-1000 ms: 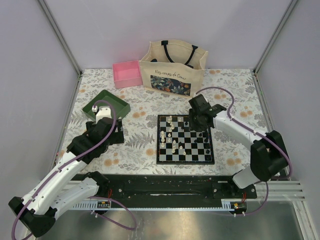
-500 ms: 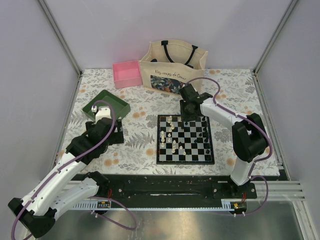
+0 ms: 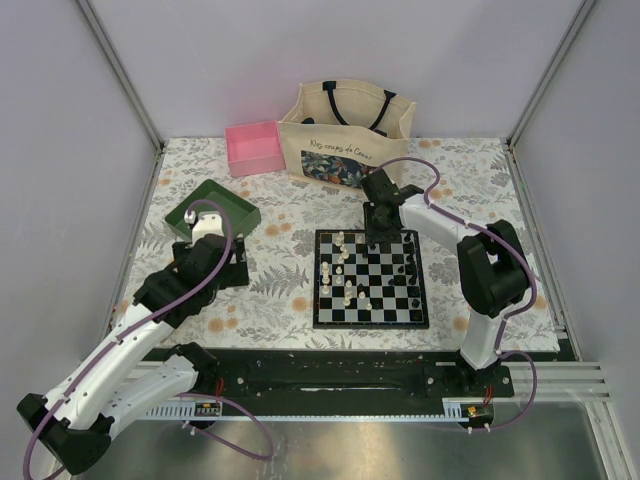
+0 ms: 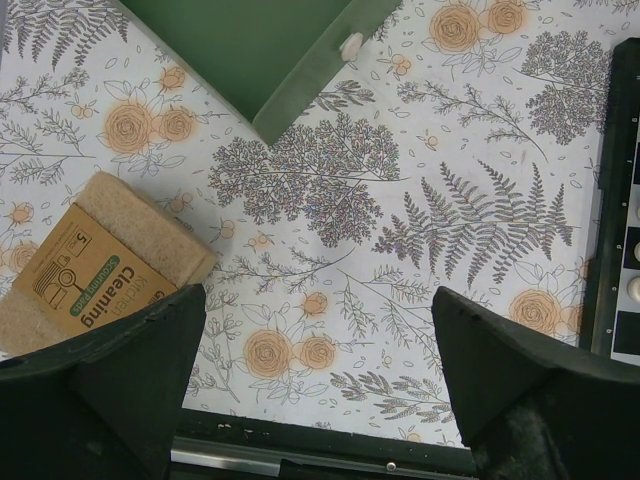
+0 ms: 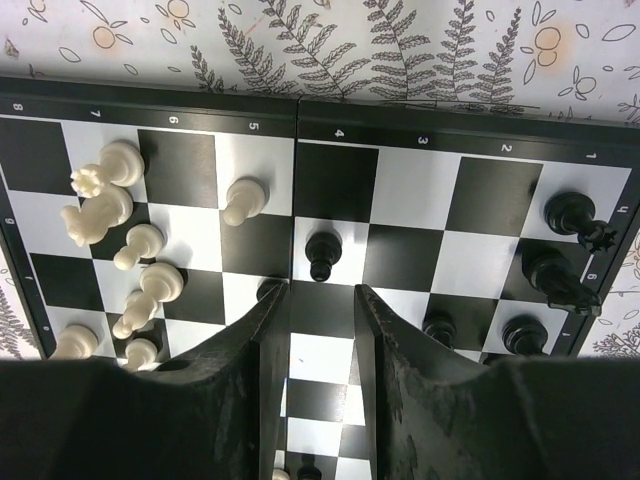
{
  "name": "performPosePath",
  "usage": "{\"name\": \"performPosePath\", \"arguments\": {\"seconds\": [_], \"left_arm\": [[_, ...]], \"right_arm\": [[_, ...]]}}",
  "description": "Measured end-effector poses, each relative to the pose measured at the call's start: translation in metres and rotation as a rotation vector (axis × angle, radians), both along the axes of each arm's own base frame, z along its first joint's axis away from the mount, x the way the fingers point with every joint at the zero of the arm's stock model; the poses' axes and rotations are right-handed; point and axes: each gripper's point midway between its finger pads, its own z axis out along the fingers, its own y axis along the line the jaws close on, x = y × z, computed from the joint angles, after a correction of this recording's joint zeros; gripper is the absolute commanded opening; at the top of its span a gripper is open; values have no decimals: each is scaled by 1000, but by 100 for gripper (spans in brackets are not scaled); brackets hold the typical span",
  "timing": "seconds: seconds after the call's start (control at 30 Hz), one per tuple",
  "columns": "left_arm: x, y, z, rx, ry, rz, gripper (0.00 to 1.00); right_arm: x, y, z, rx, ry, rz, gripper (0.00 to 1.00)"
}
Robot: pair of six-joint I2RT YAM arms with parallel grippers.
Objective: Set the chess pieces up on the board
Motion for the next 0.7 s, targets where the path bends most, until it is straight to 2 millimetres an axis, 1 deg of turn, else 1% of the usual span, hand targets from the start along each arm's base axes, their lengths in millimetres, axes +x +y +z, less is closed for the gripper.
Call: {"name": "performPosePath", "arguments": {"seconds": [0.23,0.43,0.5,0.6,0.7], "left_arm": [[0,0,0,0,-1,0,99],[0,0,0,0,0,0,99],[0,0,0,0,-1,0,99],[0,0,0,0,-1,0,99],[0,0,0,0,-1,0,99]], "right_arm": [[3,0,-10,-12,18,1,37],[2,-1,-13,-17,24,3,31],[2,-1,-13,-17,24,3,24],[3,-1,-13,-19,24,6,20],[3,-3,-13,-19,23,3,20]]}}
